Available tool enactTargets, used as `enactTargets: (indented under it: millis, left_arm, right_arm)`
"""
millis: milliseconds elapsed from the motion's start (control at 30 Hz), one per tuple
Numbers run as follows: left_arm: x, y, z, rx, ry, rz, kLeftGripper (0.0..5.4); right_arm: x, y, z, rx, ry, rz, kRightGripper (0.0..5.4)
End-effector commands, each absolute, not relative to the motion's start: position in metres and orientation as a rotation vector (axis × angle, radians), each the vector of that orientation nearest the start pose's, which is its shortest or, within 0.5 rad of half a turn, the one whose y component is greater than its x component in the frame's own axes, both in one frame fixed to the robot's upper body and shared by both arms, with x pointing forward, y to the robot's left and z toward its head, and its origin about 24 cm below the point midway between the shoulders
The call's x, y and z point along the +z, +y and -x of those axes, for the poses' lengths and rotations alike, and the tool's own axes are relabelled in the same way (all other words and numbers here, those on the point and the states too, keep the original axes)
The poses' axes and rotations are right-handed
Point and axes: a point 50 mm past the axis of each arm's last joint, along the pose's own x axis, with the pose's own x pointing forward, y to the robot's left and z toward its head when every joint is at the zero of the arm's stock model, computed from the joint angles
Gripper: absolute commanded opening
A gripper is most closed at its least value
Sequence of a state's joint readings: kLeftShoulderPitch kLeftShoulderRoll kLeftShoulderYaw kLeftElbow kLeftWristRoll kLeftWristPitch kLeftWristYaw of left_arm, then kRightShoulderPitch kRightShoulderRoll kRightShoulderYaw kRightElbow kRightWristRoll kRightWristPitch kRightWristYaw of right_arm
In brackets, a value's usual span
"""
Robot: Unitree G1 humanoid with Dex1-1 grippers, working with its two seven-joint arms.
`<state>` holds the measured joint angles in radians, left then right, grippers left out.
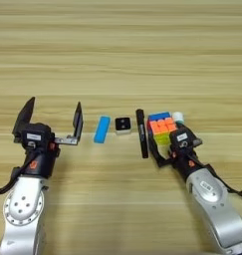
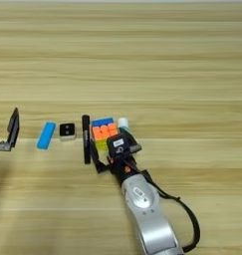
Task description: Move the objects on the table
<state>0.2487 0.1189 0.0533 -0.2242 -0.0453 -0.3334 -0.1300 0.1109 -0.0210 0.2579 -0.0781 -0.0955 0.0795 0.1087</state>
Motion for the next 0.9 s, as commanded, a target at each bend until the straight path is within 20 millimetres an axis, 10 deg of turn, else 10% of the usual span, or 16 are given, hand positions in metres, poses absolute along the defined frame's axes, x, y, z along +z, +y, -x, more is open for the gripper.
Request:
enactTargets:
  millis: [33,433,900]
  left_arm:
    - [0.073,0.184,-0.198,-0.047,-0.300,-0.131,5.40]
    - [0.072,0.184,-0.198,-0.045,-0.298,-0.132,5.40]
    - [0.068,0.181,-0.198,-0.068,-0.284,-0.131,5.40]
  right_arm:
    - [0.021,-0.093,-0.226,0.322,0.139,0.098,4.01]
    - [0.023,-0.096,-0.228,0.317,0.127,0.094,3.34]
    - [0.080,-0.105,-0.225,0.424,-0.163,0.108,3.34]
